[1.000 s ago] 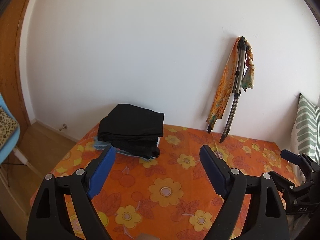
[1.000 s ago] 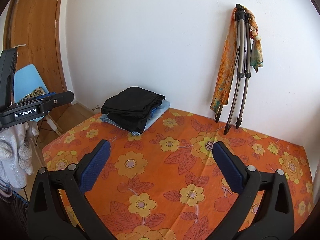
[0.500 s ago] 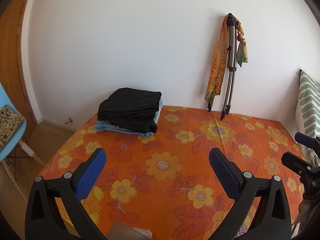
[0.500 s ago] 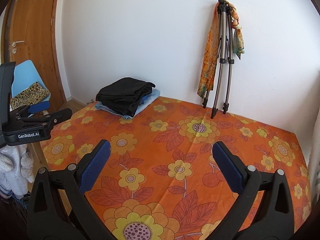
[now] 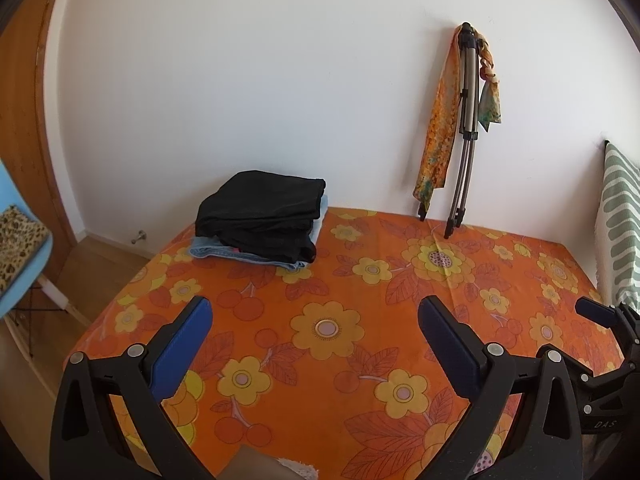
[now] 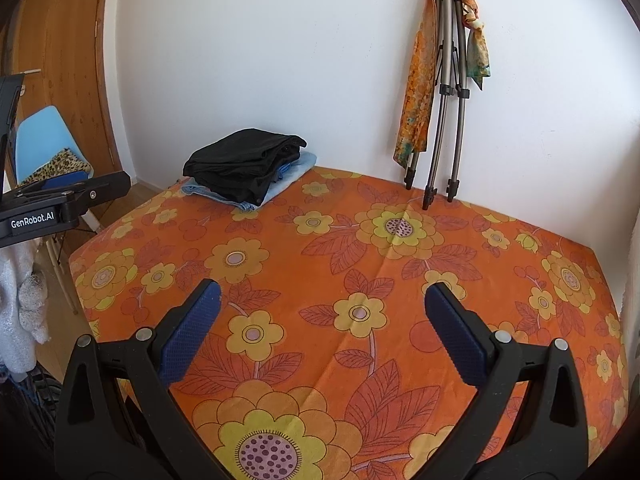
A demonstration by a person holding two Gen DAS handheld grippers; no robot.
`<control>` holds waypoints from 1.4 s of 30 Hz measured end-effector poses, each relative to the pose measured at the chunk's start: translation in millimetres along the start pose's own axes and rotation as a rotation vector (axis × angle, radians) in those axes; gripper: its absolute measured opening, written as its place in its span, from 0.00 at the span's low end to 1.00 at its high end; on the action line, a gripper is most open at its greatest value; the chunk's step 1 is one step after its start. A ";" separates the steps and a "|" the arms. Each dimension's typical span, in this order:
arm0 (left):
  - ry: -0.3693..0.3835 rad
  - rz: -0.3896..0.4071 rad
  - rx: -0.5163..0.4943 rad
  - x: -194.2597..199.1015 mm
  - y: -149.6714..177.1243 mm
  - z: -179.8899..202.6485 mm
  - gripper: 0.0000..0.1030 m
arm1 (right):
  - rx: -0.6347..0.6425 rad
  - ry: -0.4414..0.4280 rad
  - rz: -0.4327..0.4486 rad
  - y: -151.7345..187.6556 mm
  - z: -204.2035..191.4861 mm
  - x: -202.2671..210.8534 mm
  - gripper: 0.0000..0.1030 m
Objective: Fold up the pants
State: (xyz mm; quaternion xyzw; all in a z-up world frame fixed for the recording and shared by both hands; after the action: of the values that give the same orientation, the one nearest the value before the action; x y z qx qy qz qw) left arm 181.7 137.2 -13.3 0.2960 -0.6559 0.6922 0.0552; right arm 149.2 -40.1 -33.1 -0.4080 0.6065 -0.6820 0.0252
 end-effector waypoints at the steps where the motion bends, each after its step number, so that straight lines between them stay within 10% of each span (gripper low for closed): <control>1: -0.003 -0.003 0.000 -1.2 0.5 -0.7 0.99 | -0.003 -0.001 -0.007 1.5 0.6 -1.9 1.00; 42: -0.023 -0.032 -0.028 -11.1 11.7 3.3 0.99 | -0.021 0.022 -0.003 2.3 9.6 0.3 1.00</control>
State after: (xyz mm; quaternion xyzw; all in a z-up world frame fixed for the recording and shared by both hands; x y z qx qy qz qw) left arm 186.5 136.0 -29.0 0.3134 -0.6614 0.6785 0.0628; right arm 153.6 -48.5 -35.6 -0.4018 0.6132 -0.6799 0.0130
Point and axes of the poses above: each gripper's, at about its wrist camera, not at the fingertips, and x roughly against the way its jaws point, z to its right, y to its underside, the point moved 9 cm from there along -x, roughly the way its jaws point, and after that the axes turned 9 degrees about -y, right-handed, at the moved point
